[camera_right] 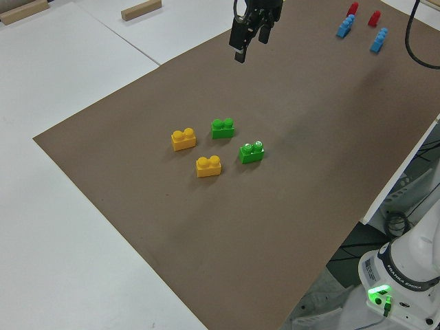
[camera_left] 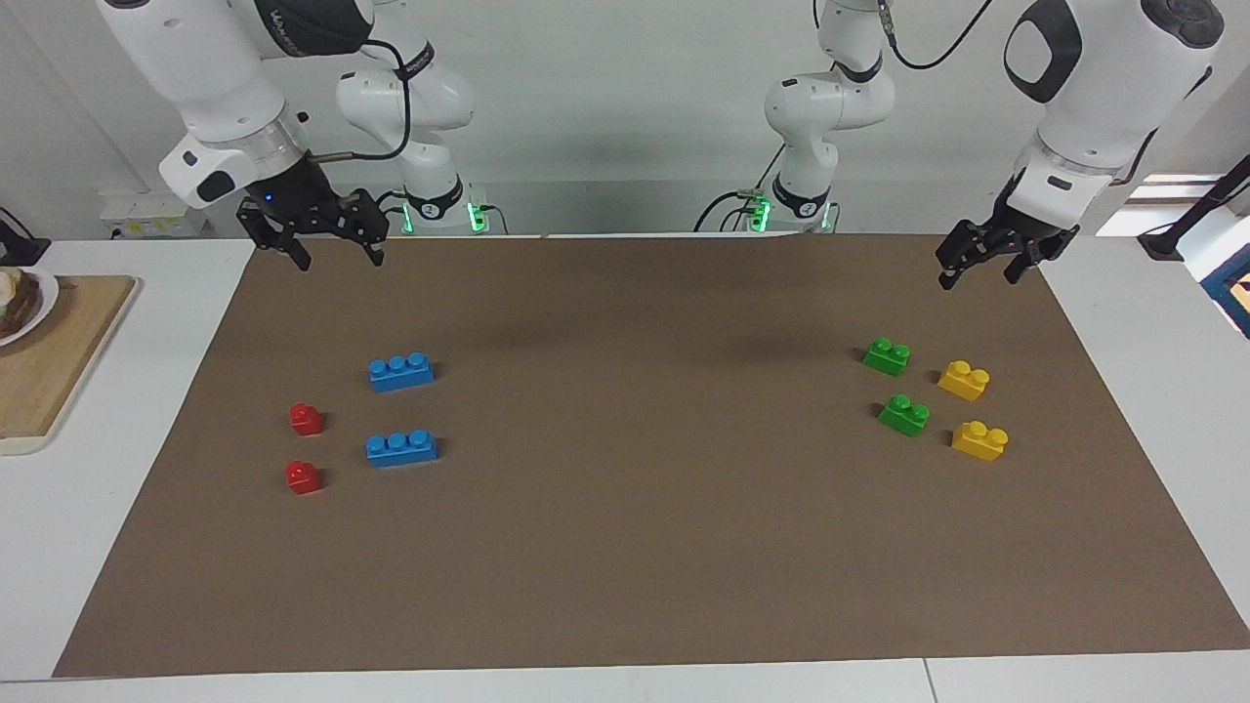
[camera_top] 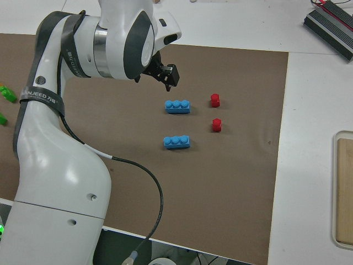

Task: Remove green block with left arm and hold with right

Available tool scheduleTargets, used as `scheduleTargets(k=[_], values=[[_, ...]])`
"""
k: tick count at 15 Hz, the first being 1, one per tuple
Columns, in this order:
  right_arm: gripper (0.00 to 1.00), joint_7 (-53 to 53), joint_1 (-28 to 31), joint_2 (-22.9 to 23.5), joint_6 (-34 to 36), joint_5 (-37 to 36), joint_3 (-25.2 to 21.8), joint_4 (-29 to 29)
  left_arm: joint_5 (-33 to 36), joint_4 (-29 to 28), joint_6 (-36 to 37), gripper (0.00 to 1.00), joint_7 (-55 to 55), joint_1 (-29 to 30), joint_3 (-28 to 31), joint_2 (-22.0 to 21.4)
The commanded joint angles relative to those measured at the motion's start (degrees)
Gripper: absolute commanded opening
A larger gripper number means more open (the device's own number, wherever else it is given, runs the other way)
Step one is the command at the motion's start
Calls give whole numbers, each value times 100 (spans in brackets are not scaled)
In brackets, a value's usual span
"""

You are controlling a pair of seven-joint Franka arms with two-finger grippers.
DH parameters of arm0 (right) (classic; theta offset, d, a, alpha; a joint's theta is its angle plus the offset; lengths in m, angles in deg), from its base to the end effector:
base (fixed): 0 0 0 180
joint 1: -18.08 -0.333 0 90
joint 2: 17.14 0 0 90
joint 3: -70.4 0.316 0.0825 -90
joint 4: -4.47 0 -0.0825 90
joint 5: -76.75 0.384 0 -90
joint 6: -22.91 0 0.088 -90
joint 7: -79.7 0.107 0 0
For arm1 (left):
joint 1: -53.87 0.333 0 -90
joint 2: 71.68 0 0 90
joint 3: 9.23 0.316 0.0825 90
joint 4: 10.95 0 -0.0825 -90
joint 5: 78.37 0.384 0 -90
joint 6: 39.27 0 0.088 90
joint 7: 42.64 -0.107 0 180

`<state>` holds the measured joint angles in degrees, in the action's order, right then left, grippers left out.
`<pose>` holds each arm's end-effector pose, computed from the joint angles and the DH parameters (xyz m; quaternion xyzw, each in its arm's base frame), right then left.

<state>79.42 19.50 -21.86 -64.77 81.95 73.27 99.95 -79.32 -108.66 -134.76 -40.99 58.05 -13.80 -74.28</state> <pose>0.5230 0.0244 0.6209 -0.9986 -0.0156 0.0273 0.0430 0.5466 -0.0062 0.5939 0.9999 0.0118 0.0031 0.0065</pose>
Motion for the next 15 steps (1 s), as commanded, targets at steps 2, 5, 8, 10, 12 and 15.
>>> scheduleTargets(k=[2, 5, 8, 10, 12, 15], values=[[100, -7, 77, 14, -408, -185, -6, 129, 60, 112, 189, 100, -77, -14, -26, -39], [100, 19, 86, 225, -539, -406, -6, 58, 60, 112, 207, 100, -77, -6, -53, -83], [100, 19, 78, 226, -593, -476, -6, 58, 60, 112, 207, 100, -68, -6, -53, -83], [100, 37, 78, 199, -558, -485, -6, 102, 60, 112, 189, 100, -68, -6, -53, -83], [100, 98, 69, 190, -558, -485, -6, 120, 60, 112, 198, 100, -68, -6, -61, -83], [100, 107, 69, 182, -549, -660, -6, 120, 51, 103, 172, 100, -68, -6, -62, -92]])
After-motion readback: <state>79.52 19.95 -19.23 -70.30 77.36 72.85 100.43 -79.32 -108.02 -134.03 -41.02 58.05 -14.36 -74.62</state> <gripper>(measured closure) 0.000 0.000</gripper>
